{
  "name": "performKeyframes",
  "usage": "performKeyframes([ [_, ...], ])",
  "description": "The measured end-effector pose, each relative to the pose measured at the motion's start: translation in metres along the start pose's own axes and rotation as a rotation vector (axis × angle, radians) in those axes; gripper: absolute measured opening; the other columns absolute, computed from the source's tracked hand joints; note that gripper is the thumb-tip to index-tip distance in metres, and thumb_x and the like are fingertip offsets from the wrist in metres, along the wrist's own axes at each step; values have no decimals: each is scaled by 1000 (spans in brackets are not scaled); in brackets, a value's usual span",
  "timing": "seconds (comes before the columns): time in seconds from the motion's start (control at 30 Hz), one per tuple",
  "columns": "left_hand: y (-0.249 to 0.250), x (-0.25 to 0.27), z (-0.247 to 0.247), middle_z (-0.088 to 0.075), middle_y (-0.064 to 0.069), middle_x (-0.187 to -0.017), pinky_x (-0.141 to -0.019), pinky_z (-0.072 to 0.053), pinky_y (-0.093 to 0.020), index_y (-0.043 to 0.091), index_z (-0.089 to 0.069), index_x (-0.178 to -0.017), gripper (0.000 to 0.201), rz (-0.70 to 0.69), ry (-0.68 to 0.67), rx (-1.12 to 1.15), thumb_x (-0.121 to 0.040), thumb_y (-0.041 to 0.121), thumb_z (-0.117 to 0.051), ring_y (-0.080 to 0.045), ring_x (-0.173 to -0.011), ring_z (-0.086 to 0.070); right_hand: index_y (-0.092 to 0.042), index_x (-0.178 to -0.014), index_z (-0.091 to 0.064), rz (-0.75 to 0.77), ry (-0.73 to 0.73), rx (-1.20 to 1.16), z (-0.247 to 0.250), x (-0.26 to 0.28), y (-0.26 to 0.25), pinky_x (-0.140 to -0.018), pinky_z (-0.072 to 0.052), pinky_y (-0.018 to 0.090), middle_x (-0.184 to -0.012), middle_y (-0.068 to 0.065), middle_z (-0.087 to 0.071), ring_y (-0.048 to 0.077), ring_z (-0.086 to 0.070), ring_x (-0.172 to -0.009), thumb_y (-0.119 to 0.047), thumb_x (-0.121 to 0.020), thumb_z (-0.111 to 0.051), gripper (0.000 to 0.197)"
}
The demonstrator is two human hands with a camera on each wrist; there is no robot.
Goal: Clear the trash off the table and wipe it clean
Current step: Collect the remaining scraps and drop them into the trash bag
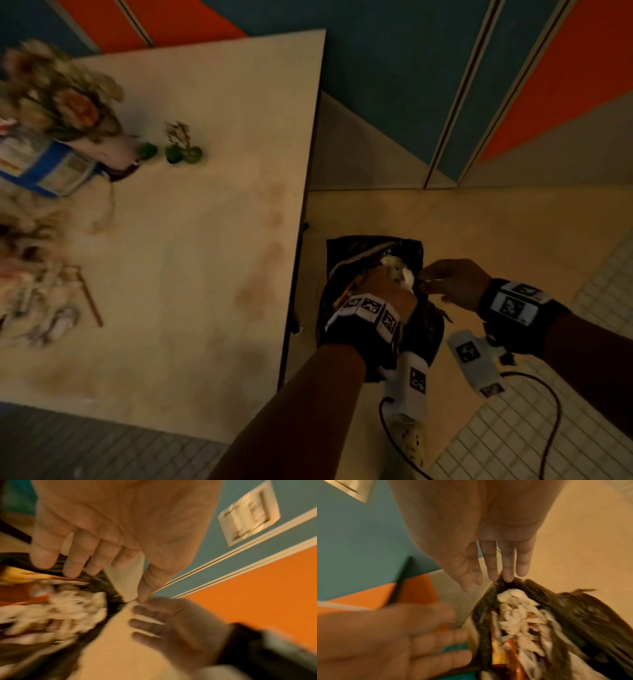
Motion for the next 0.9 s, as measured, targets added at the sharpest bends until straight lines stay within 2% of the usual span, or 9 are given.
performKeyframes([
  [0.07, 10, 20, 16, -60, -12, -118, -88, -50, -40, 10, -56, -118, 49, -97, -82, -1, -80, 38, -67, -28, -101, -59, -11, -101, -68, 40, 32, -32, 7, 23, -11, -100, -46, 41, -125, 10, -59, 31, -55, -114, -14, -87, -67, 14],
  [0.13, 13, 46, 36, -58, -6, -117, -76, -49, -31, 14, -55, -121, 47, -192, -178, -72, -85, 43, -62, -22, -94, -55, -11, -91, -69, 115, 38, -30, 11, 42, -30, -96, -47, 42, -108, 4, -65, 29, -58, -106, -12, -89, -64, 5],
  [0.23, 6, 89, 79, -51, -2, -135, -88, -43, -26, 16, -50, -133, 53, -319, -206, -152, -89, 43, -59, -20, -117, -52, -16, -90, -67, 230, 20, -3, 6, 69, -65, -93, -46, 42, -95, -7, -62, 23, -59, -94, -11, -92, -61, 7],
  [0.3, -4, 115, 112, -57, -1, -130, -85, -42, -22, 15, -58, -125, 43, -388, -189, -184, -91, 40, -59, -17, -115, -54, -14, -98, -66, 299, 8, 10, -1, 85, -91, -92, -47, 44, -99, 0, -64, 22, -61, -92, -15, -91, -62, 8],
  [0.37, -19, 131, 145, -64, -5, -117, -86, -49, -28, 11, -64, -115, 41, -416, -133, -239, -89, 43, -59, -18, -105, -60, -12, -101, -67, 356, 28, 43, -13, 97, -115, -91, -49, 46, -104, 6, -66, 28, -62, -95, -18, -90, -64, 13],
  [0.47, -55, 138, 194, -63, 2, -102, -78, -50, -28, 18, -65, -106, 40, -400, -33, -253, -83, 51, -63, -13, -92, -60, -8, -99, -69, 461, 89, 102, -37, 109, -149, -93, -48, 48, -101, 10, -69, 27, -63, -95, -19, -87, -67, 16],
  [0.53, -81, 142, 229, -61, 6, -101, -78, -48, -27, 21, -64, -106, 41, -389, 11, -256, -81, 53, -64, -11, -92, -58, -7, -97, -70, 475, 111, 83, -57, 114, -171, -93, -48, 48, -100, 11, -69, 28, -63, -96, -18, -85, -69, 17],
  [0.7, -153, 139, 320, -66, 1, -89, -80, -54, -39, 19, -65, -90, 35, -352, 75, -229, -79, 52, -66, -18, -83, -64, -9, -98, -70, 470, 133, 66, -117, 121, -220, -93, -49, 42, -99, 9, -70, 25, -64, -97, -17, -84, -71, 16],
  [0.9, -231, 134, 413, -68, 1, -87, -80, -55, -42, 20, -65, -87, 31, -226, 206, -252, -80, 50, -65, -19, -84, -66, -17, -92, -67, 466, 96, 15, -185, 124, -265, -92, -49, 43, -94, 4, -65, 27, -62, -98, -15, -83, -72, 11],
])
Point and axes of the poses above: each hand's wrist, its own x-axis away from the middle knuckle, its own z-axis out of the back of the hand, y = z × x, the point moved 2 cm from there along -x, towards the middle knuckle
